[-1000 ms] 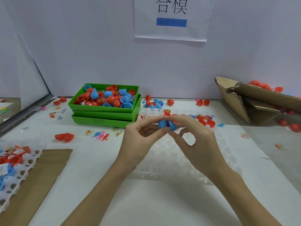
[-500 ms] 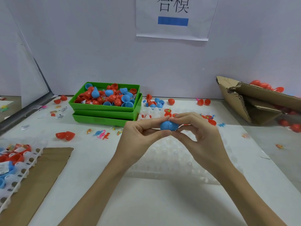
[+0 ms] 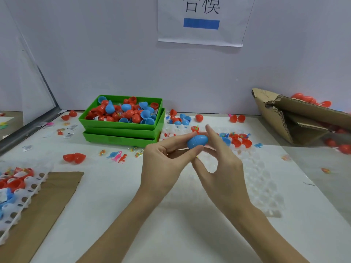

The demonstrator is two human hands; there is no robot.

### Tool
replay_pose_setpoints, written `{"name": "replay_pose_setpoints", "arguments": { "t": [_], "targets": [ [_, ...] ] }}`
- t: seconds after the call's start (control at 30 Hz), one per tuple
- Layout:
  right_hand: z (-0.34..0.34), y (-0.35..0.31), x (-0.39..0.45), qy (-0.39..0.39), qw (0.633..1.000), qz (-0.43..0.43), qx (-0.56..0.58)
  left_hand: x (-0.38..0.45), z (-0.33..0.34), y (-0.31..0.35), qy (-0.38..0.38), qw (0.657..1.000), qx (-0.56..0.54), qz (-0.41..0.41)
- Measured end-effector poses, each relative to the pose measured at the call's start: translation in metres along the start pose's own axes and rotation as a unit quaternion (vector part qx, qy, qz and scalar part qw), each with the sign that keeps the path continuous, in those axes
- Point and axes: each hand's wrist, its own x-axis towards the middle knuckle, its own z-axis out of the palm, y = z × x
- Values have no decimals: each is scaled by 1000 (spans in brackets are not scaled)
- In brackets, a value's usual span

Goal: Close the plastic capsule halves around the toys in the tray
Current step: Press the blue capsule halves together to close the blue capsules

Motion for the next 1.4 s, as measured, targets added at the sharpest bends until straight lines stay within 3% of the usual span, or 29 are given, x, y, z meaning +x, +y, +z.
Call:
{"name": "replay_pose_setpoints", "arguments": {
  "t": [0.1,0.3,0.5,0.6,0.7,0.83,0.9,1.1,1.4],
  "targets": [
    [2,1,-2,10,999,5,-39,-6,6,-4,22,997,61,29],
    [3,6,-1,41,998,6,-53,-13,13,-6,22,997,67,24],
    [-1,6,0,41,998,22,37,-15,13,-5,-7,998,50,31],
    [-6,5,2,-11,989,65,135,-11,11,0,-10,1000,8,23],
    [-16,4,9,-140,931,121,314,-4,-1,3,-32,993,87,73],
    [-30,0,16,-295,775,158,536,1,-12,8,-163,973,134,90],
    [-34,1,18,-319,727,167,585,0,-14,12,-186,968,133,102],
    [-31,7,19,-330,681,176,630,-1,-12,15,-172,954,170,178],
    [-25,5,17,-307,700,185,618,-3,-11,16,-164,944,190,215]
  ]
}}
